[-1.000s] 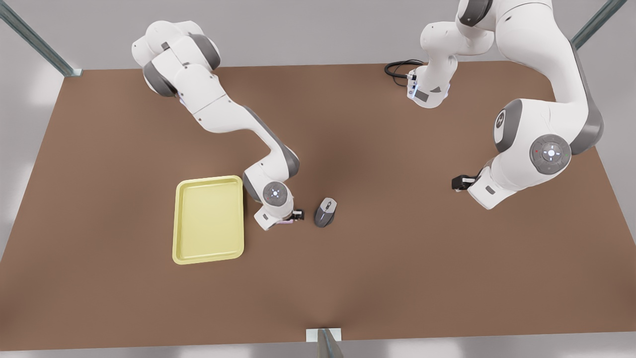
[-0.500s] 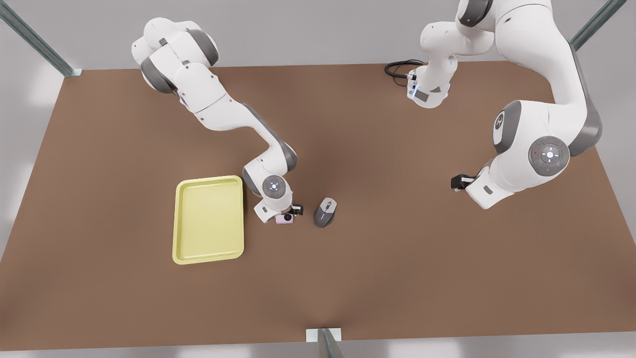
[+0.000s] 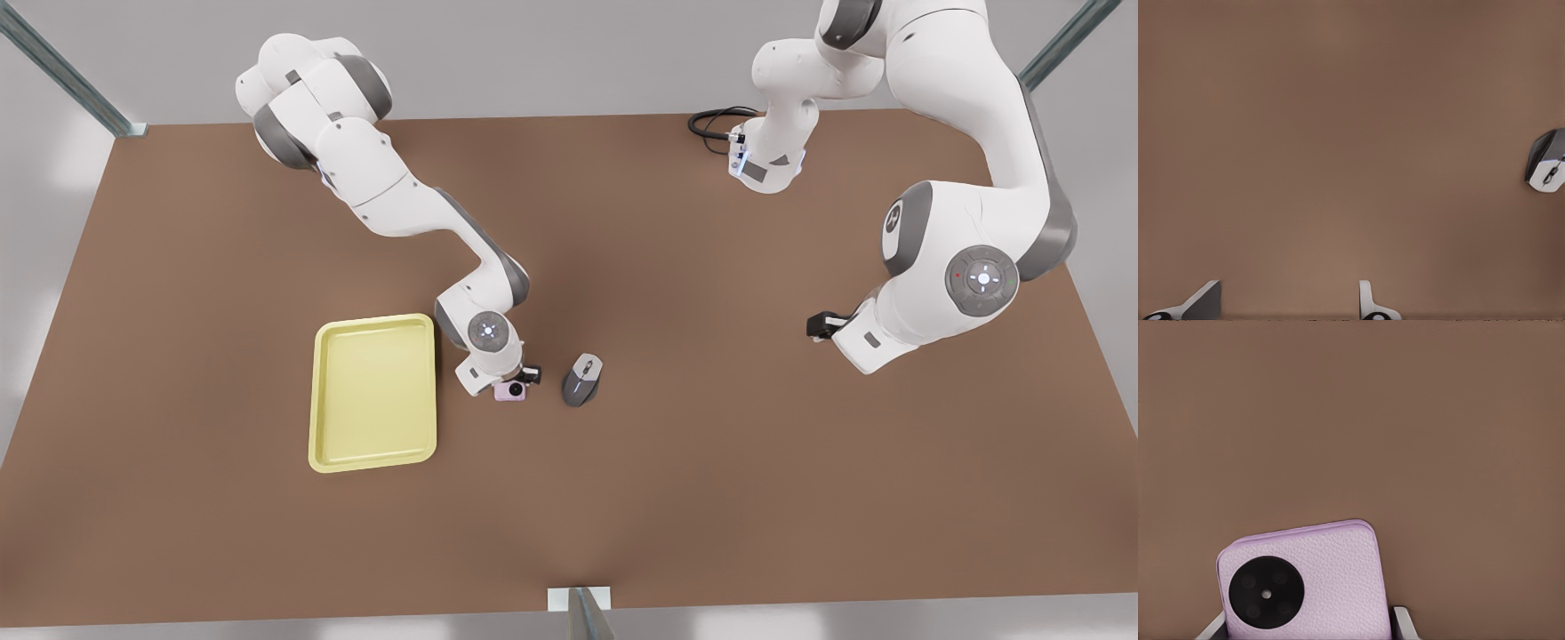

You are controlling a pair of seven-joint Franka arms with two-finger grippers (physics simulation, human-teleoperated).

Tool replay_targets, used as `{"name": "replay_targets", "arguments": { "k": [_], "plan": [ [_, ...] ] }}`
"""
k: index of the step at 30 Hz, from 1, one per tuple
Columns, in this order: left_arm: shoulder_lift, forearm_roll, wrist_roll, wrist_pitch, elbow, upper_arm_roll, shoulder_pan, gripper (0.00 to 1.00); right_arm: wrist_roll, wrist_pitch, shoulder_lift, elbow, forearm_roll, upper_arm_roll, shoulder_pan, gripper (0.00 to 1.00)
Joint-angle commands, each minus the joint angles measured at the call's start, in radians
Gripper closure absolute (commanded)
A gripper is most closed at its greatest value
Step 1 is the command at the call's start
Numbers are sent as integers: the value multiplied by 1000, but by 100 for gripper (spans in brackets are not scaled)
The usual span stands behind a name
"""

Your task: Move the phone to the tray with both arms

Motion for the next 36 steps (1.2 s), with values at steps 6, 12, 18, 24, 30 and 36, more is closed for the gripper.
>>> {"name": "replay_targets", "arguments": {
  "k": [6,12,18,24,30,36],
  "plan": [
    [-1,0,15,0,0,0,0,0,-7,12,-9,-1,-2,0,0,23],
    [-3,0,13,-2,2,0,0,0,-47,-54,-101,-19,-2,0,-37,22],
    [-3,-1,3,-3,2,0,0,0,-371,-85,-280,-228,1,-1,-241,22],
    [-3,-1,4,-3,2,0,1,0,-696,38,-297,-375,7,-8,-427,21],
    [-3,0,3,-2,2,0,0,0,-698,29,-305,-374,15,-8,-427,0],
    [-15,2,-83,6,4,11,-2,0,-707,-523,-588,-73,19,-127,-421,0]
  ]
}}
